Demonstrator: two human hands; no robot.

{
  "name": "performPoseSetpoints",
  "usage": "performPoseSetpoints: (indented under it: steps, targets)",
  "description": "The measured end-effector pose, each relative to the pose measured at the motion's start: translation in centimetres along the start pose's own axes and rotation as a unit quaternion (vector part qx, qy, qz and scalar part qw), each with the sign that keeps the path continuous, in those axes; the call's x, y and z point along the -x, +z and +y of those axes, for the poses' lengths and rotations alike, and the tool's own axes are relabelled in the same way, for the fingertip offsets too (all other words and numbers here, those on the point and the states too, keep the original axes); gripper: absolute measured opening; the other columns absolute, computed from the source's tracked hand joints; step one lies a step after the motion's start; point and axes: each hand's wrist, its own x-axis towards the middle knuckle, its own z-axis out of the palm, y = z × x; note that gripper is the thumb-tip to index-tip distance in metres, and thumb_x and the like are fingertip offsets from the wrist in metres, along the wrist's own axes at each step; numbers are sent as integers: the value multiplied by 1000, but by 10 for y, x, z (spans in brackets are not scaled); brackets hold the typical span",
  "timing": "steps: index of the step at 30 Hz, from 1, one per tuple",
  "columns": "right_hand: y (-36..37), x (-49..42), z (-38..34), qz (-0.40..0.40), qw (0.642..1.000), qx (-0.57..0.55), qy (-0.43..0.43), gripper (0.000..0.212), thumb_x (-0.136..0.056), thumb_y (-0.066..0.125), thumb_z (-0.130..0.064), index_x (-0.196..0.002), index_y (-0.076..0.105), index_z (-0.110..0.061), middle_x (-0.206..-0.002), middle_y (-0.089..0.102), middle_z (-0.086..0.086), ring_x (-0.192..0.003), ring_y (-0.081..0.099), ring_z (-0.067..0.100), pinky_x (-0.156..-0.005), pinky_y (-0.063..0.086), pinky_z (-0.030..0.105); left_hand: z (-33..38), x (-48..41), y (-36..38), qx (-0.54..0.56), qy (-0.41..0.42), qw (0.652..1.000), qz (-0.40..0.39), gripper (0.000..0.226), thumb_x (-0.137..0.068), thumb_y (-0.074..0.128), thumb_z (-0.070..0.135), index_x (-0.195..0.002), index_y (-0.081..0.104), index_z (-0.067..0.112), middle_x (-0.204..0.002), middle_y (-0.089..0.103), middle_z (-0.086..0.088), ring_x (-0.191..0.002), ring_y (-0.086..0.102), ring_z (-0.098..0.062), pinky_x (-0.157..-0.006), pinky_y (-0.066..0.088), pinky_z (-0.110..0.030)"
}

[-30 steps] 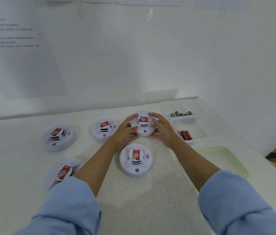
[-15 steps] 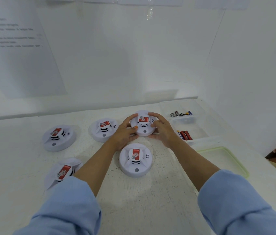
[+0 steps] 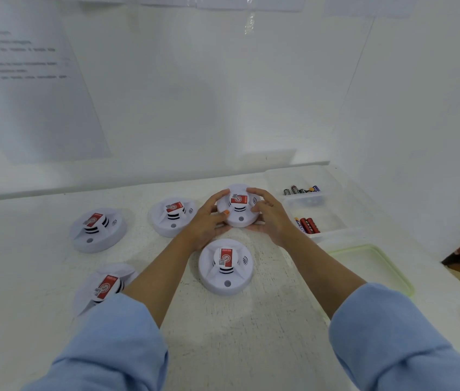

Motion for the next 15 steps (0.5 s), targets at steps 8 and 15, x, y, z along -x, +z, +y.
performPoseSetpoints:
  steps: [8, 15]
  targets:
    - [1, 0, -1, 3, 1000, 6, 4, 43, -84, 37, 6, -105, 58, -25, -109, 58, 4, -91, 57, 20, -67, 54, 32, 0, -1, 0, -15, 0, 1000, 0, 43, -94, 48, 3, -131, 43, 24, -122, 52, -10, -97, 60, -16, -73, 57, -21]
    - [0, 0, -4, 25, 997, 72, -25, 44, -82, 37, 7, -107, 58, -23, -115, 55, 6, -98, 53, 21, -74, 49, 26, 0, -3, -1, -86, 1, 996, 12, 42, -93, 50, 0, -123, 46, 29, -103, 58, -14, -94, 56, -25, -86, 47, -37]
